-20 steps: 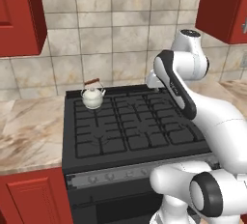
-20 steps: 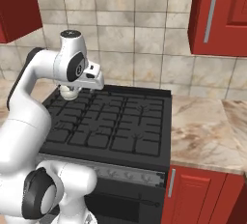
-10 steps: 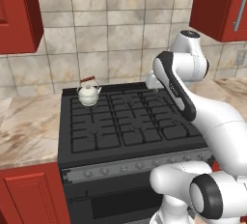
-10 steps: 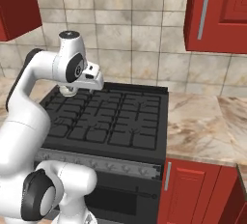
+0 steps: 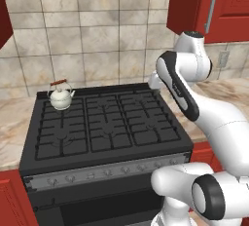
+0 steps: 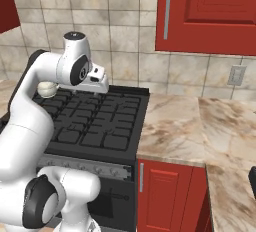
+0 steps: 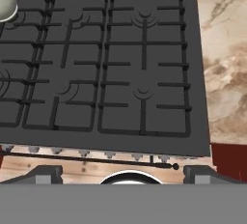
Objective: Turn on the rear left burner of the stove.
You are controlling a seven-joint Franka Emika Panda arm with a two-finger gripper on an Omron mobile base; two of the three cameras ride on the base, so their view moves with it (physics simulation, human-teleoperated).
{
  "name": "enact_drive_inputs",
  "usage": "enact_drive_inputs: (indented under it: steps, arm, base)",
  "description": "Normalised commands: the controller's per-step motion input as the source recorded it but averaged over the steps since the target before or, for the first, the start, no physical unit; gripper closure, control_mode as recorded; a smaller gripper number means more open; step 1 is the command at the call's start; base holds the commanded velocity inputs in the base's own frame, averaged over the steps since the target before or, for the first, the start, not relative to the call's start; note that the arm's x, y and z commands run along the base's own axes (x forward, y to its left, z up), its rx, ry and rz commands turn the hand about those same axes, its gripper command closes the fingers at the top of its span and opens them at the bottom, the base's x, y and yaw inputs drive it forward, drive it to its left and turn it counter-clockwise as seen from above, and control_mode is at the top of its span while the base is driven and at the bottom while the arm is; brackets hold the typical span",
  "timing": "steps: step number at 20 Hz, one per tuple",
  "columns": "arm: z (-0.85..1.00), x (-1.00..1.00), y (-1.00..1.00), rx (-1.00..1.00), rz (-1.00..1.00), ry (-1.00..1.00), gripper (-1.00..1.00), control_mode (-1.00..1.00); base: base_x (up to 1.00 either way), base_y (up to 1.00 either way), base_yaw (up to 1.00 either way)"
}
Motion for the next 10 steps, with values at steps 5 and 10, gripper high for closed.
enact_drive_inputs:
  steps: [5,10]
  arm:
    - [0.0,0.0,0.0,0.0,0.0,0.0,-1.0,1.0]
    - [0.0,0.0,0.0,0.0,0.0,0.0,-1.0,1.0]
  base:
    - [0.0,0.0,0.0]
    - [0.0,0.0,0.0]
